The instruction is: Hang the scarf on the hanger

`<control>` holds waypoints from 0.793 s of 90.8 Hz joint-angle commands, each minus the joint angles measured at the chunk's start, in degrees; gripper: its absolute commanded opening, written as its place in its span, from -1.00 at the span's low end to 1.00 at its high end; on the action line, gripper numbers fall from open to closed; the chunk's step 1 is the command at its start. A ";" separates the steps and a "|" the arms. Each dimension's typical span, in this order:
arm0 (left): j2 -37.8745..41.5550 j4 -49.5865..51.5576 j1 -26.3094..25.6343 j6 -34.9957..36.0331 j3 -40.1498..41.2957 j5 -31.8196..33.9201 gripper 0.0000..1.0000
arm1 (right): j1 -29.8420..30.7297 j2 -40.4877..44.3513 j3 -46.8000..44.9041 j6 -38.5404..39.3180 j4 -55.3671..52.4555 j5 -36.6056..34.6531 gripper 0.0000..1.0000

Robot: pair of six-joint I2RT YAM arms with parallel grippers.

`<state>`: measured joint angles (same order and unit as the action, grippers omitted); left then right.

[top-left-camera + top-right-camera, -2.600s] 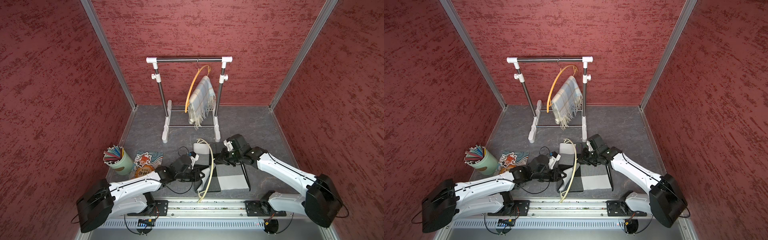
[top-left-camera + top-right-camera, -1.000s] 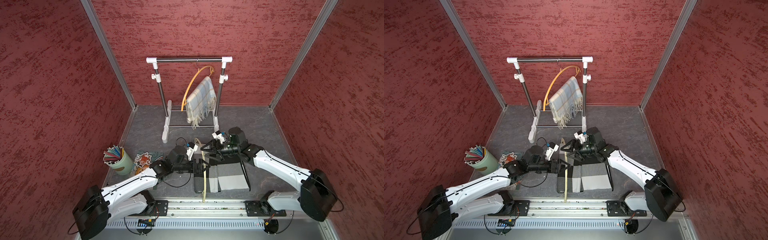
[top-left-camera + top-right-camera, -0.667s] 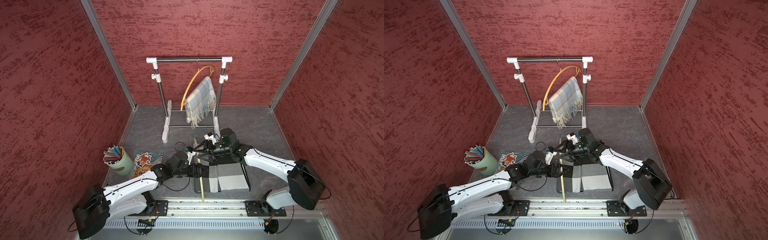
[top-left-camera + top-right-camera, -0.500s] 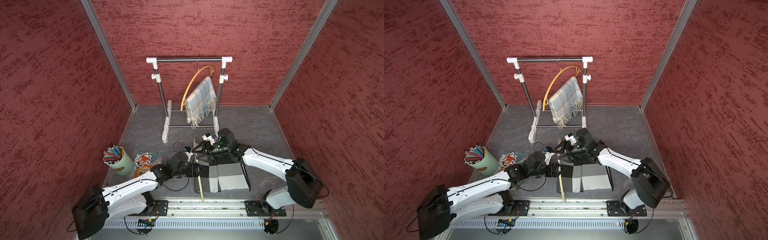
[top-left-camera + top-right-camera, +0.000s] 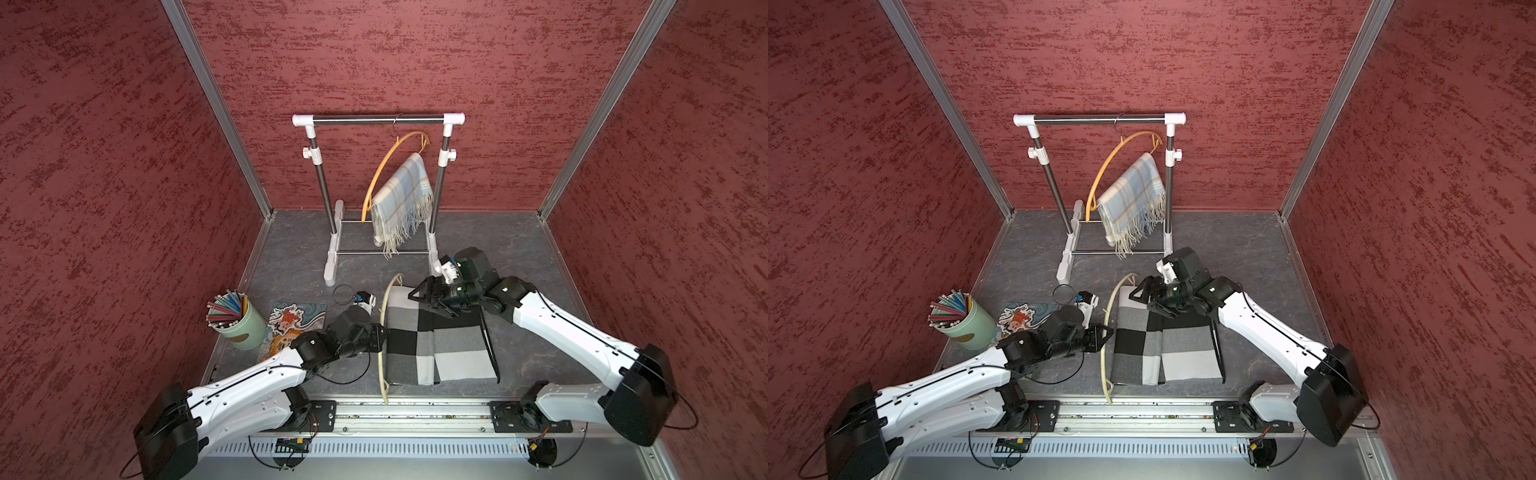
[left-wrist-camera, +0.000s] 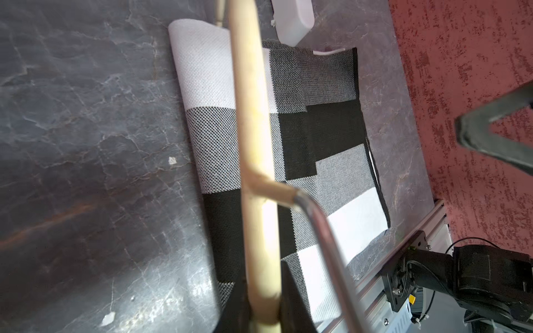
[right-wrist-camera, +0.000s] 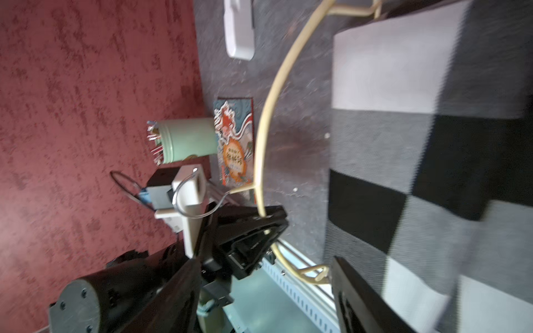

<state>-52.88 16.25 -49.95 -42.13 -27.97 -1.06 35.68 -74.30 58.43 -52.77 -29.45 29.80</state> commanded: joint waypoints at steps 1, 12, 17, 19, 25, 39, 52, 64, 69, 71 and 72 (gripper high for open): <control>1.33 3.23 -0.23 0.74 -0.16 2.48 -1.00 | -1.81 -1.11 -2.61 5.49 -7.00 -6.59 0.49; 2.55 5.08 -0.18 0.64 -0.07 3.20 -1.00 | -1.86 -3.04 -5.08 5.54 -4.11 -5.44 0.49; 3.17 4.83 -0.19 0.57 0.40 3.08 -1.00 | -1.84 -3.95 -6.01 5.76 -2.73 -5.29 0.49; 3.43 4.64 -0.15 0.49 0.62 3.15 -1.00 | -1.89 -4.28 -6.22 6.04 -2.63 -5.48 0.49; 3.94 3.98 -0.02 0.01 1.25 2.99 -1.00 | -1.86 -5.53 -6.80 6.80 -2.40 -5.71 0.49; 3.73 2.77 0.46 -0.40 1.84 1.59 -1.00 | -1.86 -7.95 -10.08 6.88 1.59 -3.40 0.45; 2.59 2.53 0.88 -0.64 1.78 1.03 -1.00 | -1.85 -12.24 -11.81 6.71 5.28 -0.54 0.40; 2.50 2.60 1.12 -0.76 1.86 0.73 -1.00 | -1.78 -15.28 -13.70 5.16 11.19 2.21 0.40; 2.45 2.64 1.24 -0.74 1.86 0.68 -1.00 | -1.78 -16.79 -14.18 4.40 13.50 3.73 0.39; 2.44 2.58 1.26 -0.76 1.95 0.55 -1.00 | -1.83 -17.31 -14.32 4.14 14.41 4.42 0.38; 2.48 2.48 1.26 -0.76 1.95 0.54 -1.00 | -1.84 -17.51 -14.41 4.02 14.86 4.67 0.38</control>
<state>-50.09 19.00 -49.12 -43.22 -27.00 -0.19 33.91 -90.02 44.93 -47.40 -21.98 30.30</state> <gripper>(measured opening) 0.146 0.695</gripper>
